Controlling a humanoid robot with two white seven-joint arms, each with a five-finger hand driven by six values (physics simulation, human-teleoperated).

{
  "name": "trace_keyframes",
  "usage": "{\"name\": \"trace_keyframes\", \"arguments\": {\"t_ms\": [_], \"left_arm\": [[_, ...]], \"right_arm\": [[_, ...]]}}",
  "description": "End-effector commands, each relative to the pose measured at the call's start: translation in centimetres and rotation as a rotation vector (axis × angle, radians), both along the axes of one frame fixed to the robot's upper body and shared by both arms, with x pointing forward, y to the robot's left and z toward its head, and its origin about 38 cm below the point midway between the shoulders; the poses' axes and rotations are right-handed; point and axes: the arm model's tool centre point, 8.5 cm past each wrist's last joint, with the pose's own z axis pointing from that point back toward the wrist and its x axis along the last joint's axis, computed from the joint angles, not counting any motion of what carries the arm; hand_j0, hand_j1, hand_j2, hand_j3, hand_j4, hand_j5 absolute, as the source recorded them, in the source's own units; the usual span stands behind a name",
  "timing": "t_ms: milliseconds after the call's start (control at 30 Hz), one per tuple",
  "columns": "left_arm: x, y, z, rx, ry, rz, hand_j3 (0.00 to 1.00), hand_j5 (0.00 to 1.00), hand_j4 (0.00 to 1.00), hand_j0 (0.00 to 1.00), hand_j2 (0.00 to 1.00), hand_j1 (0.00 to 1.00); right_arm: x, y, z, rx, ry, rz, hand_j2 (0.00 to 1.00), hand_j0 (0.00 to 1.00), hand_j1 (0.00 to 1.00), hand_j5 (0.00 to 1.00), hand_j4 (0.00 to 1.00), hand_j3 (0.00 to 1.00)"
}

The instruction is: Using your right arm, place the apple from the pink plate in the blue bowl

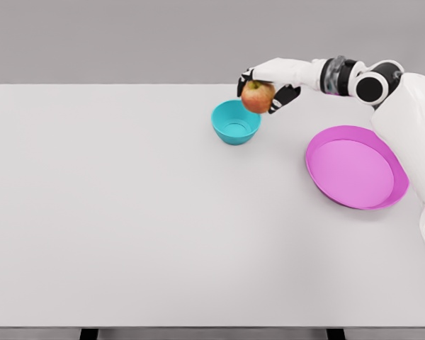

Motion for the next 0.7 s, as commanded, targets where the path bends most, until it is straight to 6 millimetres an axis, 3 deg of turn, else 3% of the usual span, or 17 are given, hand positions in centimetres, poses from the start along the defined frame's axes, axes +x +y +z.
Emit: {"name": "trace_keyframes", "arguments": {"t_ms": [0,667], "left_arm": [[0.0,0.0,0.0,0.0,0.0,0.0,1.0,1.0,1.0,1.0,1.0,1.0],[0.0,0.0,0.0,0.0,0.0,0.0,1.0,1.0,1.0,1.0,1.0,1.0]], "right_arm": [[0.1,0.4,-0.5,0.005,0.015,-0.005,0.52,0.52,0.52,0.52,0.52,0.52],[0.1,3.8,-1.5,-0.034,0.027,0.036,0.52,0.52,0.52,0.52,0.52,0.52]]}}
